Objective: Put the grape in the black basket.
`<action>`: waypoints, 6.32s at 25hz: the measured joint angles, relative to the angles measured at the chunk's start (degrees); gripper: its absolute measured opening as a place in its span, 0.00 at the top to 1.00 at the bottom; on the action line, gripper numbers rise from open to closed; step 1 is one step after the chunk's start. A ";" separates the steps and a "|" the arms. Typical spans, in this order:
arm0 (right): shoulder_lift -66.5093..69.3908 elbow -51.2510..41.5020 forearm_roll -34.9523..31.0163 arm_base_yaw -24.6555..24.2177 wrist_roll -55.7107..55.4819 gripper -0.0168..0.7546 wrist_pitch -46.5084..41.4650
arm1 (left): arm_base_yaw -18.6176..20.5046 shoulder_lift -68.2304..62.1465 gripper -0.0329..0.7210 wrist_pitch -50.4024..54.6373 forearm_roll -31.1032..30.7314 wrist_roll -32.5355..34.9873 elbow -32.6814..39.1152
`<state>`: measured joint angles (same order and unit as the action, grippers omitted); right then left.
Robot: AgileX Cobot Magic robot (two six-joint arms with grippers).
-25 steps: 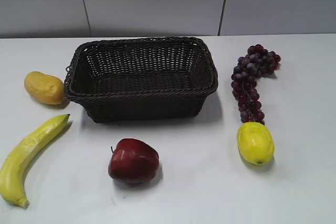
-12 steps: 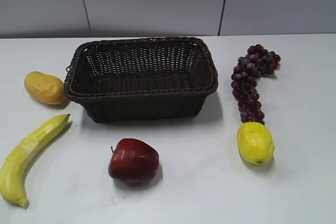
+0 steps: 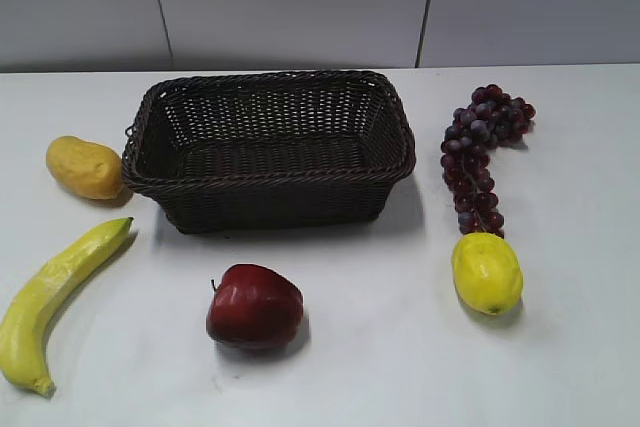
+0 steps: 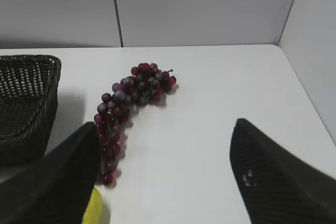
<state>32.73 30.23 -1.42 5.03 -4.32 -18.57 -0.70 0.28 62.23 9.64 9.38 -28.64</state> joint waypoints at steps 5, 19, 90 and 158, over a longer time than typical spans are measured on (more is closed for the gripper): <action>14.99 1.72 -0.62 0.00 -0.01 0.23 9.90 | 0.00 0.00 0.64 0.00 0.00 0.00 0.00; 59.71 32.06 -14.39 0.51 0.70 0.15 -8.62 | 0.00 0.00 0.64 0.00 0.00 0.01 0.00; 70.15 64.79 -34.39 22.02 33.86 0.78 -14.36 | 0.00 0.00 0.64 0.00 0.00 -0.02 0.00; 3.59 7.73 1.91 28.95 -1.47 0.21 -36.15 | 0.00 0.00 0.64 0.00 0.00 -0.02 0.00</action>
<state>36.32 37.96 0.48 33.98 -5.80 -54.72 -0.70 0.28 62.23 9.64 9.36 -28.64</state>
